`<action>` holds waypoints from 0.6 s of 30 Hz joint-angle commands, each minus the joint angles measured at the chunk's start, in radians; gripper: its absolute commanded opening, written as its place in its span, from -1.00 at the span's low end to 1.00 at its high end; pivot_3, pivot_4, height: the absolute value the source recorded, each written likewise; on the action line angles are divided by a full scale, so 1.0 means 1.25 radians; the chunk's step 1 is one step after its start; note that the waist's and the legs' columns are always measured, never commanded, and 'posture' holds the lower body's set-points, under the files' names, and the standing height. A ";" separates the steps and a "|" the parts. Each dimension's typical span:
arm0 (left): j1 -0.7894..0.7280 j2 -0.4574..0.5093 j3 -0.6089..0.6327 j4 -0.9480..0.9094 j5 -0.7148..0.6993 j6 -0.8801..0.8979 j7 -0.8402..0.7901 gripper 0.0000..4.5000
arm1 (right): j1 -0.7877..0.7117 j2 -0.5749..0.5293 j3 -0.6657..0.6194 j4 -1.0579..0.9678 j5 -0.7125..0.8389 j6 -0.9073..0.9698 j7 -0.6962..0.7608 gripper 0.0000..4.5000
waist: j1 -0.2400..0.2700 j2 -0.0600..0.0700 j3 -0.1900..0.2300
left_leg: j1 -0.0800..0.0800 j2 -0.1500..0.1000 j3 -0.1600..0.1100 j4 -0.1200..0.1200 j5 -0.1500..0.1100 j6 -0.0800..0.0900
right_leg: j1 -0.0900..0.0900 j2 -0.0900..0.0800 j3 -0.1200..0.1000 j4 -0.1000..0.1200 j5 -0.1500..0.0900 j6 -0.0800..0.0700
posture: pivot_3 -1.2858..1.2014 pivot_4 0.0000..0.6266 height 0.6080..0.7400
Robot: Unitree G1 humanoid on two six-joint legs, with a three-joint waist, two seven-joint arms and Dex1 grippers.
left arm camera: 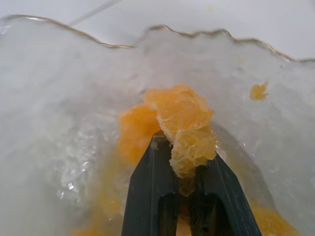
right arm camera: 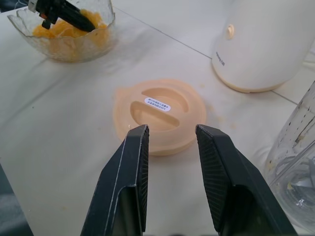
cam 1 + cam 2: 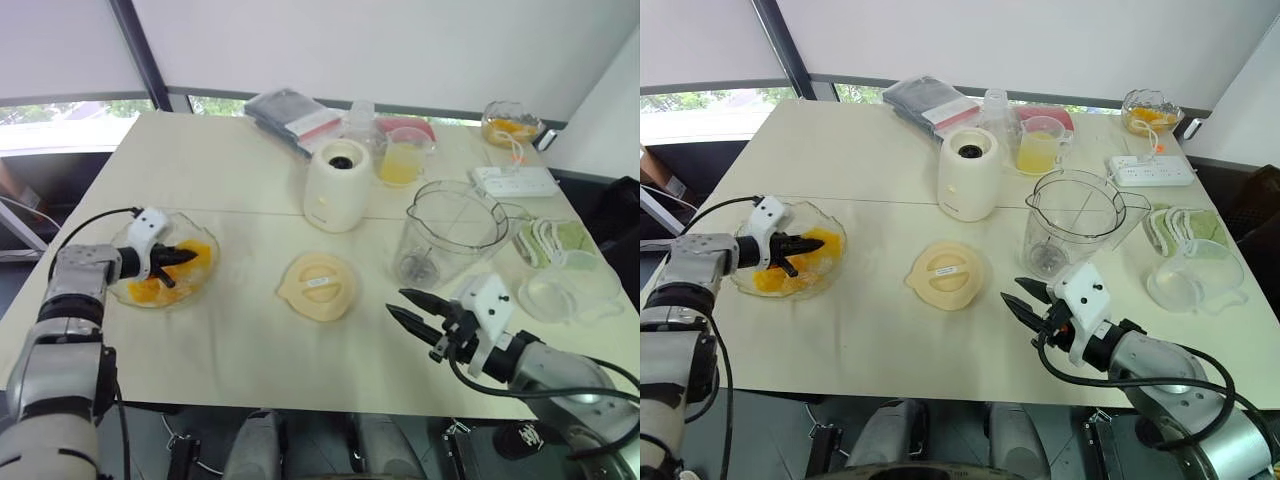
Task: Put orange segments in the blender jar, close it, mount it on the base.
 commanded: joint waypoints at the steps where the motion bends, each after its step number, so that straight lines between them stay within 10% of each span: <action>1: 0.014 0.010 0.054 -0.090 -0.065 0.026 -0.015 -0.94 | -0.012 -0.005 -0.008 0.009 -0.006 -0.025 0.017 -0.32 | 0.000 0.000 0.000 | 0.000 0.000 0.000 0.000 0.000 0.000 | 0.000 0.000 0.000 0.000 0.000 0.000 | 0.03 -0.52 1.00; 18: 0.032 -0.013 0.084 -0.450 -0.191 0.231 0.017 -0.94 | -0.036 -0.031 -0.028 0.091 -0.028 -0.053 0.095 -0.32 | 0.001 0.000 0.000 | 0.000 0.000 0.000 0.000 0.000 0.000 | 0.000 0.000 0.000 0.000 0.000 0.001 | 0.03 -0.52 1.00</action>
